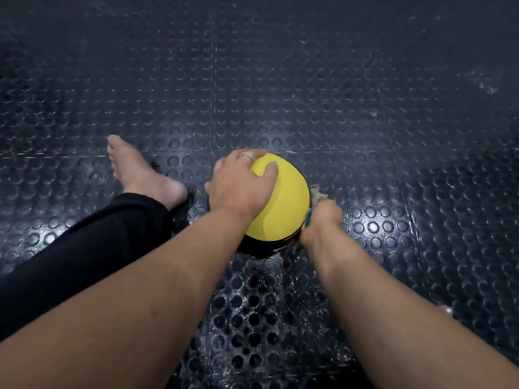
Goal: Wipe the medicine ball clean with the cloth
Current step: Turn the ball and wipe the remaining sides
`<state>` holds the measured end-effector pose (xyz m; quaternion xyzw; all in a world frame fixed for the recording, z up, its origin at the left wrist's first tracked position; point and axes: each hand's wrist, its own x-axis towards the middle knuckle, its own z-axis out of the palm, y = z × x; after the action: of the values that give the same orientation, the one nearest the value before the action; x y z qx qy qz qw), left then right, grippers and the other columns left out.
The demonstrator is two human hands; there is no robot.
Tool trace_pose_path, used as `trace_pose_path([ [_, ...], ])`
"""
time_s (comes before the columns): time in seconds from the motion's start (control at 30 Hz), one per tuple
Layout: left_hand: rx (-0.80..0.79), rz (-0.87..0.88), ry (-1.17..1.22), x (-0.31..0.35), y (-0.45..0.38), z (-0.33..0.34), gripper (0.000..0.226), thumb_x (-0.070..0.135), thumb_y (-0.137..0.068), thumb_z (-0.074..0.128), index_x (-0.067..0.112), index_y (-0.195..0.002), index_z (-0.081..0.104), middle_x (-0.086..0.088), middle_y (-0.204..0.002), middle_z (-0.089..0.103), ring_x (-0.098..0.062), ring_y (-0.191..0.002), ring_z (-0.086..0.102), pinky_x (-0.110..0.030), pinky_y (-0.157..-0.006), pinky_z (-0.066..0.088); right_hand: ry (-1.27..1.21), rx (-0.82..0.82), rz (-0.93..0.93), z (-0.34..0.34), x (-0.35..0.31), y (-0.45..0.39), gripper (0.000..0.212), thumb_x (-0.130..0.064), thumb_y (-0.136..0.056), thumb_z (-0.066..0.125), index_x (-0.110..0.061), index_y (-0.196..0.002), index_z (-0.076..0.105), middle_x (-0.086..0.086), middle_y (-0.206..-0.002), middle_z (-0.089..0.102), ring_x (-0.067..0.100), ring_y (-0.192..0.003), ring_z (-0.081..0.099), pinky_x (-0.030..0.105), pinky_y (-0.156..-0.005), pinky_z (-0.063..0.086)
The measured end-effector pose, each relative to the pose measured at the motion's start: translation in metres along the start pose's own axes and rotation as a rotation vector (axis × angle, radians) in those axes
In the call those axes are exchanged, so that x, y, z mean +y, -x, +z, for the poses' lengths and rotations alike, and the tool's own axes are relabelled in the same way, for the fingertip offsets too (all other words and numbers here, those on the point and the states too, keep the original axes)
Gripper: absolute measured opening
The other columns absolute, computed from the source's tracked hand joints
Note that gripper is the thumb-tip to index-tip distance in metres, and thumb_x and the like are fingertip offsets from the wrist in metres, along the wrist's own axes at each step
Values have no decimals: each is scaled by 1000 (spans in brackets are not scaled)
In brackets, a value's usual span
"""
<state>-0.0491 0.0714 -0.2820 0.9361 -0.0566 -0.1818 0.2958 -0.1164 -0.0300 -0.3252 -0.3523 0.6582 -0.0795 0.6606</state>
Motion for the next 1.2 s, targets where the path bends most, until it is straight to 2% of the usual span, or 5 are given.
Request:
trace_pose_path([
  [0.37,30,-23,4,2,0,0,41,53,-94,45,41,-132,55,11,-142,45,-20,-133,36,-47,-107,34,-176,75,284,-3,53,33,32,-24,-95,36,-4,-92,60,11,-83,60,23,-62,57,38,-66,57],
  [0.57,46,75,129,-29,10,-9,35,43,-96,50,36,-130,57,11,-140,48,-16,-132,36,-37,-110,30,-196,-29,296,-16,20,25,36,-11,-97,33,-12,-65,52,8,-73,59,20,-56,50,36,-64,55],
  [0.83,30,193,166,-51,21,-13,43,47,-91,47,31,-128,60,8,-138,50,-15,-132,38,-28,-109,26,275,-55,-160,-11,12,47,25,-11,-98,37,-5,-80,52,8,-70,46,21,-58,44,21,-46,38],
  [1.0,89,359,111,-52,38,-2,59,57,-81,39,28,-125,65,5,-134,54,-20,-129,41,-50,-107,34,447,-95,-372,-13,-1,26,25,-20,-98,42,-12,-81,57,8,-86,57,25,-83,53,37,-76,44],
  [1.2,139,398,82,-56,37,6,53,53,-82,45,25,-121,68,1,-130,59,-27,-125,47,-52,-104,38,642,-285,-373,13,-28,-4,24,-22,-94,49,-6,-87,66,16,-90,64,28,-87,59,39,-78,47],
])
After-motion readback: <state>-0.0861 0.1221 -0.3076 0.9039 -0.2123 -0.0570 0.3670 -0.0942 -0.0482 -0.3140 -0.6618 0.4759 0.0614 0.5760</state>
